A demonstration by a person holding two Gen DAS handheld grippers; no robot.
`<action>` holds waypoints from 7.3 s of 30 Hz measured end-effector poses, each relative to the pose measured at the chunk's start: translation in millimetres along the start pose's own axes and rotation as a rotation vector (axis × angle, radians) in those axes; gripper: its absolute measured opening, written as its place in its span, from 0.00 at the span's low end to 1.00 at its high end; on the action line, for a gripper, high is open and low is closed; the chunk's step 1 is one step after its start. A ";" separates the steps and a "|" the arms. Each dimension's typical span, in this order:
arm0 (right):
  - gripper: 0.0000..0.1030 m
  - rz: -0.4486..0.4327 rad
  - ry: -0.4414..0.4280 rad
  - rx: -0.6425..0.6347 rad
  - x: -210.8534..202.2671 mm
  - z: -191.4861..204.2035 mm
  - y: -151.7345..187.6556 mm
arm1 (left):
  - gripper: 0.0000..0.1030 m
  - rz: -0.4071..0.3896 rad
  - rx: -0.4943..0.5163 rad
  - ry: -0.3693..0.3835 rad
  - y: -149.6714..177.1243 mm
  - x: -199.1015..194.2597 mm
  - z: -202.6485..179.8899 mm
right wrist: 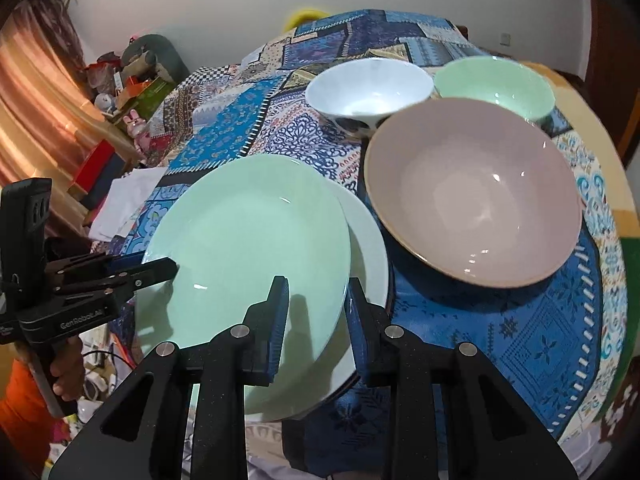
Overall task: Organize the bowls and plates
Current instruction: 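Carry the mint green plate over the white plate stack, then lower the mint green plate onto the white plate and open both grippers, then close both grippers on the rim of the large pink bowl, then lift the pink bowl off the bed cover, then carry the pink bowl over the mint green plate stack, then lower the pink bowl onto the mint green plate and open both grippers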
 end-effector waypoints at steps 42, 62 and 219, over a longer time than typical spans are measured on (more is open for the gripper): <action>0.47 -0.213 0.068 0.016 -61.3 -32.6 -16.2 | 0.72 -0.134 0.035 -0.108 -29.3 -44.9 -11.2; 0.61 -0.329 0.150 0.109 -72.2 -98.6 -62.1 | 0.81 -0.154 0.112 -0.017 -124.9 11.8 -71.6; 0.25 0.072 -0.054 -0.229 107.8 170.4 25.8 | 0.25 -0.075 -0.292 -0.159 102.6 -38.0 157.5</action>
Point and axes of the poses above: each gripper's, at about its wrist camera, not at the fingertips, and x roughly the way its jaws point, z to its left, y to its underside, the point moved 8 cm from there along x, roughly the way its jaws point, and after that the axes turned 14 degrees about x, right-handed, at the moved point
